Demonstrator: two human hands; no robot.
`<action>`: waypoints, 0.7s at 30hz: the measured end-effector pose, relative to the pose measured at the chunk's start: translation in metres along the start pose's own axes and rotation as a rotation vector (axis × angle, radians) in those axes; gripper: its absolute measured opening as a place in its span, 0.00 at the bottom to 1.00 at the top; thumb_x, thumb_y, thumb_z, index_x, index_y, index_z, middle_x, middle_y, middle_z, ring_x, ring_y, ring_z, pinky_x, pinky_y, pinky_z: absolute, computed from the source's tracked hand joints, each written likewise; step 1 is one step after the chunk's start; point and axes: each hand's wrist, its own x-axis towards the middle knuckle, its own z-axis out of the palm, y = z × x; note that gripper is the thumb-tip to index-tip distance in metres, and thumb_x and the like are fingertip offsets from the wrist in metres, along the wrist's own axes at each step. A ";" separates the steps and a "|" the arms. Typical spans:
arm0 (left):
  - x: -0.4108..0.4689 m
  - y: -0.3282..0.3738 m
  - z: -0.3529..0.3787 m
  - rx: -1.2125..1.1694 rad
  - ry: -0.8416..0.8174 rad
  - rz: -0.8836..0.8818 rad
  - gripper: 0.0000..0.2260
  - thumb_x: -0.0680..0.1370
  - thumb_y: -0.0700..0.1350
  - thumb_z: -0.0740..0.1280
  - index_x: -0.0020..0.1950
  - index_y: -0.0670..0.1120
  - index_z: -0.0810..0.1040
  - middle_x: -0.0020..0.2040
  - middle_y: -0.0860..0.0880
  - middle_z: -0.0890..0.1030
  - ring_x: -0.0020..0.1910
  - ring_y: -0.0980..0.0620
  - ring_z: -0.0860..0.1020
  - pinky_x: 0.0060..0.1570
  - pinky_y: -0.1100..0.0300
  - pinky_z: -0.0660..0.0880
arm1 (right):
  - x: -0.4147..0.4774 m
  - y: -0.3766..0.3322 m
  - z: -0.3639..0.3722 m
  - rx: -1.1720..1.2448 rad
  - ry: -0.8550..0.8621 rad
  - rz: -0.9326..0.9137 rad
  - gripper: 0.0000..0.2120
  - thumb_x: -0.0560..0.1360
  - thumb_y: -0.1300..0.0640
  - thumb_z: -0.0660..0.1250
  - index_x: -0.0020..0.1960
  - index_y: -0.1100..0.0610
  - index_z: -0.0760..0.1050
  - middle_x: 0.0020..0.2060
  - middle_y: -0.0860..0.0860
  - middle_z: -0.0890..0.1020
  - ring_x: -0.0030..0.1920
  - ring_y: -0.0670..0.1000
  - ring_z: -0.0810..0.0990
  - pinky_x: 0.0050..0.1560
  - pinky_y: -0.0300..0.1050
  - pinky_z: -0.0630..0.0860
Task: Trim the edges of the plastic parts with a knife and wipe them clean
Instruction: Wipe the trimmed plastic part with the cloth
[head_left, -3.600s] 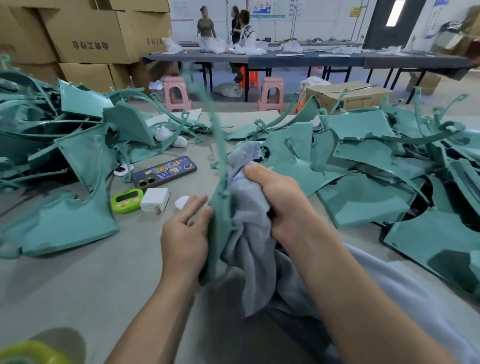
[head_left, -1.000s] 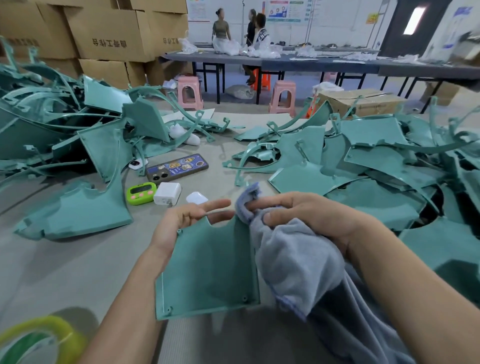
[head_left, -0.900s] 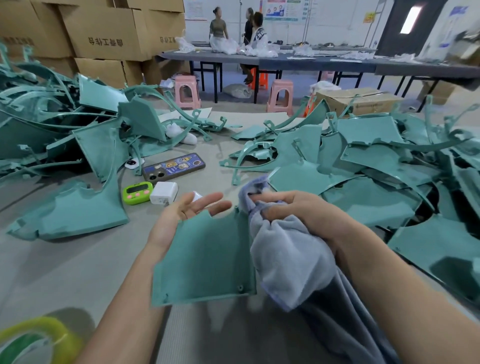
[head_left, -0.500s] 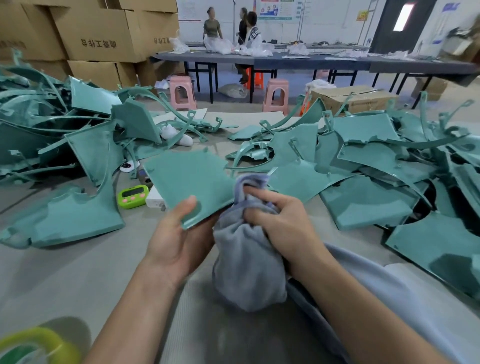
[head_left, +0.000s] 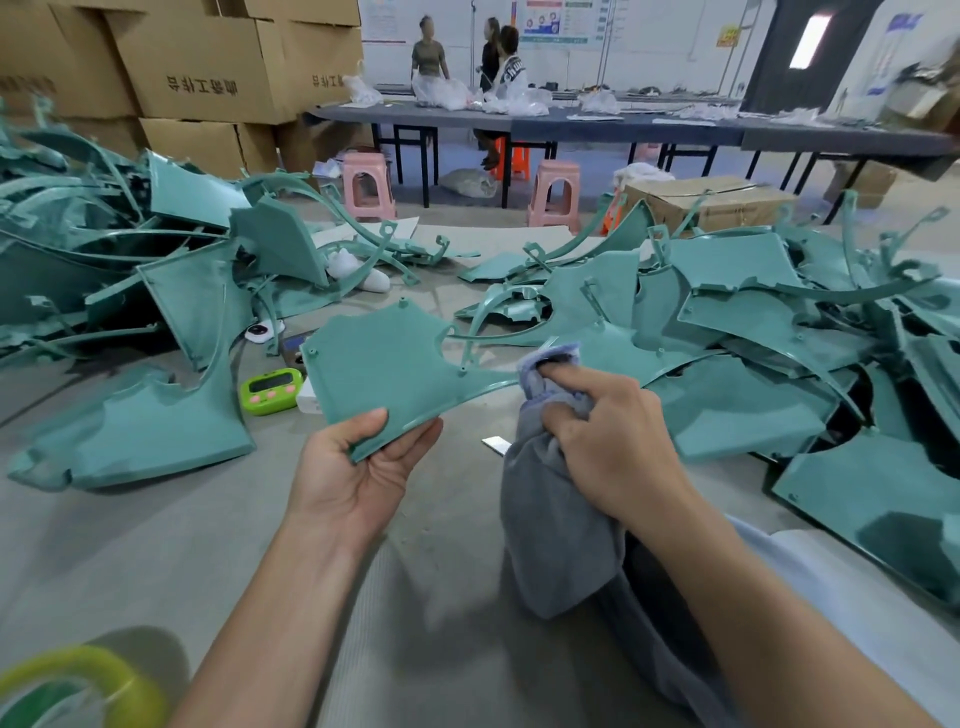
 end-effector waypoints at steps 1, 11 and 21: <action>0.000 0.000 0.000 -0.022 0.003 0.003 0.21 0.68 0.34 0.60 0.60 0.41 0.79 0.45 0.40 0.87 0.38 0.42 0.86 0.38 0.50 0.84 | 0.001 0.002 -0.001 0.005 0.011 0.006 0.28 0.75 0.57 0.67 0.62 0.26 0.66 0.36 0.32 0.81 0.45 0.44 0.77 0.41 0.31 0.71; -0.004 0.008 -0.003 -0.129 0.018 0.027 0.29 0.56 0.34 0.71 0.57 0.41 0.82 0.47 0.40 0.87 0.40 0.41 0.86 0.38 0.49 0.84 | 0.012 0.037 -0.006 -0.068 0.120 0.097 0.18 0.76 0.58 0.66 0.60 0.41 0.82 0.42 0.52 0.85 0.46 0.59 0.79 0.50 0.49 0.76; 0.004 0.004 -0.002 -0.065 0.172 0.103 0.22 0.75 0.31 0.64 0.70 0.38 0.75 0.58 0.43 0.84 0.63 0.40 0.80 0.46 0.52 0.84 | 0.036 0.056 -0.038 -0.565 0.142 0.311 0.17 0.79 0.52 0.63 0.67 0.50 0.76 0.70 0.59 0.72 0.64 0.62 0.71 0.62 0.54 0.67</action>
